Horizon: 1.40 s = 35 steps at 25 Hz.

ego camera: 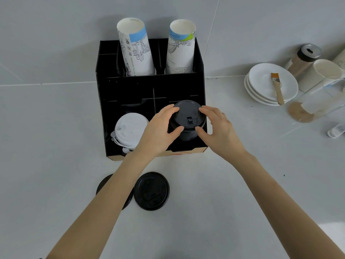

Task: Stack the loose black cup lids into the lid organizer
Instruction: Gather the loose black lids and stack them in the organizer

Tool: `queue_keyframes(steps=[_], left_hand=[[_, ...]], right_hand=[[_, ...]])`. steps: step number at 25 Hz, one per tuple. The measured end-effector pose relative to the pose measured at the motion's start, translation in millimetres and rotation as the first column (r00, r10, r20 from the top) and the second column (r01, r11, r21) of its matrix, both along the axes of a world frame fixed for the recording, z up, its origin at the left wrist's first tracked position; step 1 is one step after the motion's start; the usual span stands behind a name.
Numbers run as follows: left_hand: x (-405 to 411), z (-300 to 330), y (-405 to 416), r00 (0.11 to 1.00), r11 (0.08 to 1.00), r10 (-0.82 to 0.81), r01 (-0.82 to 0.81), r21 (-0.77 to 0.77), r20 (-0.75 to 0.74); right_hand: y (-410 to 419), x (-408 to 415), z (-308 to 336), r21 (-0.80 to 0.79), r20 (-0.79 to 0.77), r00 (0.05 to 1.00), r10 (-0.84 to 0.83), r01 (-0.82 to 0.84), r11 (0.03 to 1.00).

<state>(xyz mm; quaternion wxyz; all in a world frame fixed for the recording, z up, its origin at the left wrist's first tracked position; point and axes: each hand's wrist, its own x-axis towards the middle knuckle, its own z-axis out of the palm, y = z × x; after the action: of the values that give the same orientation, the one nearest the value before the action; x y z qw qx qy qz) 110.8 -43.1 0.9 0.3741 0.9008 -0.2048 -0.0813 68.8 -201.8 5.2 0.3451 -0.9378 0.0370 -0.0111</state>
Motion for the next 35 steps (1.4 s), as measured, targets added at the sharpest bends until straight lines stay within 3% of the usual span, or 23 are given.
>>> queue_keyframes(steps=[13, 20, 27, 35], left_hand=[[-23, 10, 18, 0.997, 0.998, 0.058, -0.057, -0.024, 0.043], [-63, 10, 57, 0.994, 0.993, 0.104, -0.105, -0.060, -0.018], [-103, -22, 101, 0.973, 0.978, 0.205, -0.199, 0.061, -0.111], [-118, -42, 112, 0.959, 0.967, 0.210, -0.175, 0.185, -0.190]], right_hand=[[9, -21, 14, 0.023, 0.092, 0.996, -0.008, 0.006, 1.000], [35, -53, 14, 0.068, 0.112, 0.988, 0.108, -0.116, 0.991], [61, -82, -14, 0.075, -0.014, 0.970, 0.244, -0.242, 0.967], [76, -92, -49, 0.075, -0.240, 0.915, 0.323, -0.314, 0.946]])
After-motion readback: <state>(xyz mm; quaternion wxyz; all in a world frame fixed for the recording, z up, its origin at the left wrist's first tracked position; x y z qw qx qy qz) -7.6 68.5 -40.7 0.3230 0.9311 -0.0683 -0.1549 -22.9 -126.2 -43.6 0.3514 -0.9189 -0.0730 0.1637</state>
